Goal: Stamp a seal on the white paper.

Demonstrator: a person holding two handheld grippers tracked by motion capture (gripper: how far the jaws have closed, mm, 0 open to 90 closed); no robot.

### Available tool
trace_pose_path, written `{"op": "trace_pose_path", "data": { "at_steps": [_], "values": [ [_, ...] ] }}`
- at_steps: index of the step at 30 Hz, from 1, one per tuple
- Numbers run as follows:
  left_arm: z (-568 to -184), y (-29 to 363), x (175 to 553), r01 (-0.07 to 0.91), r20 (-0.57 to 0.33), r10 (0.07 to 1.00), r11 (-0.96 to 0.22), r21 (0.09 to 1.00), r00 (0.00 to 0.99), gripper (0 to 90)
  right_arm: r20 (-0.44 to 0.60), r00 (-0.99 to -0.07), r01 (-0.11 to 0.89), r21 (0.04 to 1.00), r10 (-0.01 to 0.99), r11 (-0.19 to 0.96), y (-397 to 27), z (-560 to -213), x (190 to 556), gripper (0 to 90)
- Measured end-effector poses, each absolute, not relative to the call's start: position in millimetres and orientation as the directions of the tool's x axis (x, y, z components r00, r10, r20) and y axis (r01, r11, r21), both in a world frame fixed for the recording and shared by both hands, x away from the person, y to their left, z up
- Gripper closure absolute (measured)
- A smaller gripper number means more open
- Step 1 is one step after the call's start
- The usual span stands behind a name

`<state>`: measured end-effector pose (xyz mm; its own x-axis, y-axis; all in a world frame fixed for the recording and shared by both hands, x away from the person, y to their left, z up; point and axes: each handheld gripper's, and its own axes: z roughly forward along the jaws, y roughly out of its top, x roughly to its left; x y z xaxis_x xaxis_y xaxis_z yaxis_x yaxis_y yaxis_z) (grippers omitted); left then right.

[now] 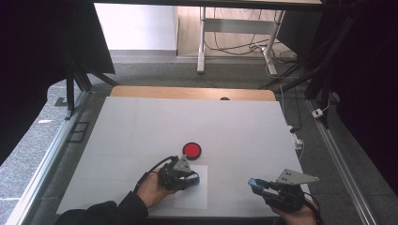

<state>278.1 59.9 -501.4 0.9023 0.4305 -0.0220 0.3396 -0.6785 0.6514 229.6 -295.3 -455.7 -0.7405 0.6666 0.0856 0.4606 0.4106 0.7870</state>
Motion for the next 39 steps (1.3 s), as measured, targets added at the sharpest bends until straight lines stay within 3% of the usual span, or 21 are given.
{"op": "trace_pose_path", "data": {
  "at_steps": [17, 31, 39],
  "values": [
    [-509.9, 75.3, 295.1, 0.496, -0.243, 0.469, -0.550, 0.672, 0.849, 70.4, 0.085, -0.738, 0.464, 0.784, 0.670, 0.412, -295.2, -455.9, 229.9, 68.3],
    [-505.5, 63.7, 279.0, 0.395, -0.079, 0.469, -0.629, 0.670, 0.880, 70.4, 0.087, -0.739, 0.464, 0.784, 0.668, 0.412, -295.1, -456.1, 229.8, 68.3],
    [-509.3, 72.3, 289.8, 0.453, -0.184, 0.464, -0.577, 0.680, 0.867, 70.4, 0.089, -0.739, 0.465, 0.785, 0.668, 0.410, -294.7, -456.3, 229.7, 68.3]
  ]
}}
